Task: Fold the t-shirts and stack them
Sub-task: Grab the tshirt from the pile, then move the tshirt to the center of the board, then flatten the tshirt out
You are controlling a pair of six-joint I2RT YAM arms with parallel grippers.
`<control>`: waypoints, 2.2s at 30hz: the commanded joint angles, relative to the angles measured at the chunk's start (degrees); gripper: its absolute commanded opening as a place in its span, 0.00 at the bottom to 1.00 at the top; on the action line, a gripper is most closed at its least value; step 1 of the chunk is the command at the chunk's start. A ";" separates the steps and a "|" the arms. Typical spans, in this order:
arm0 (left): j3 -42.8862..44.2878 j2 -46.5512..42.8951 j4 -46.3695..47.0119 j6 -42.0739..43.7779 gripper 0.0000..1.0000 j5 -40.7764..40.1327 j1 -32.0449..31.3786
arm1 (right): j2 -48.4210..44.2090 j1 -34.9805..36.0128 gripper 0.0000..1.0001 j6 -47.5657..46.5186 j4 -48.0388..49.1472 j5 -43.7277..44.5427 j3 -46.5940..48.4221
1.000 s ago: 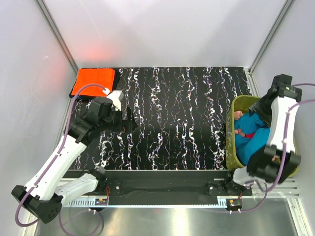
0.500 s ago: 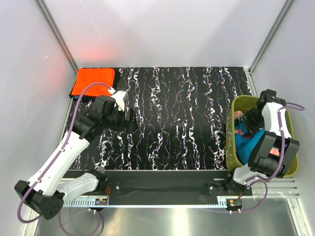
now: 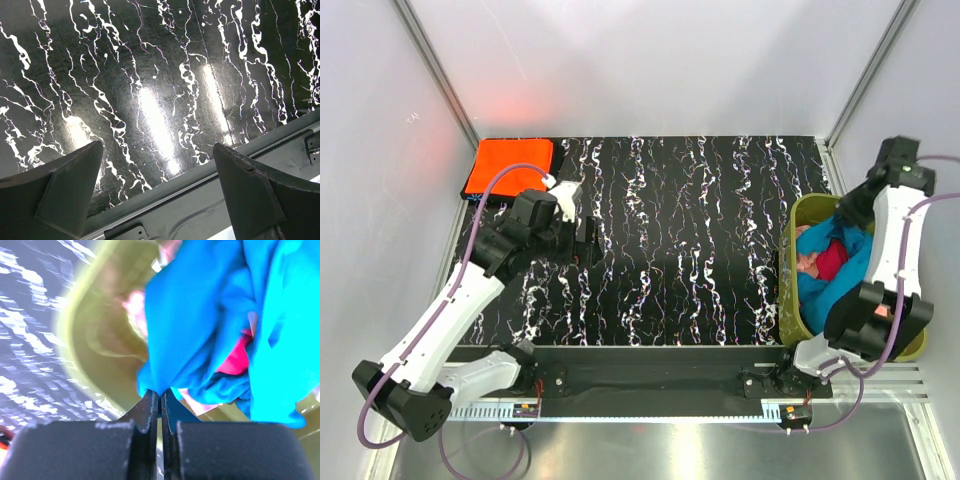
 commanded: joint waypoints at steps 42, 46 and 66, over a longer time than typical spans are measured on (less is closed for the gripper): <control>3.72 -18.31 -12.47 -19.48 0.99 -13.76 2.87 | -1.02 54.08 0.67 6.66 16.95 -21.08 2.57; 3.81 -13.30 -11.07 -18.69 0.99 -10.87 2.96 | -1.03 54.08 0.69 2.17 13.94 -10.36 -2.89; 10.83 34.41 10.55 -12.88 0.86 2.05 9.46 | 30.87 42.91 0.57 -0.21 26.33 -11.91 13.17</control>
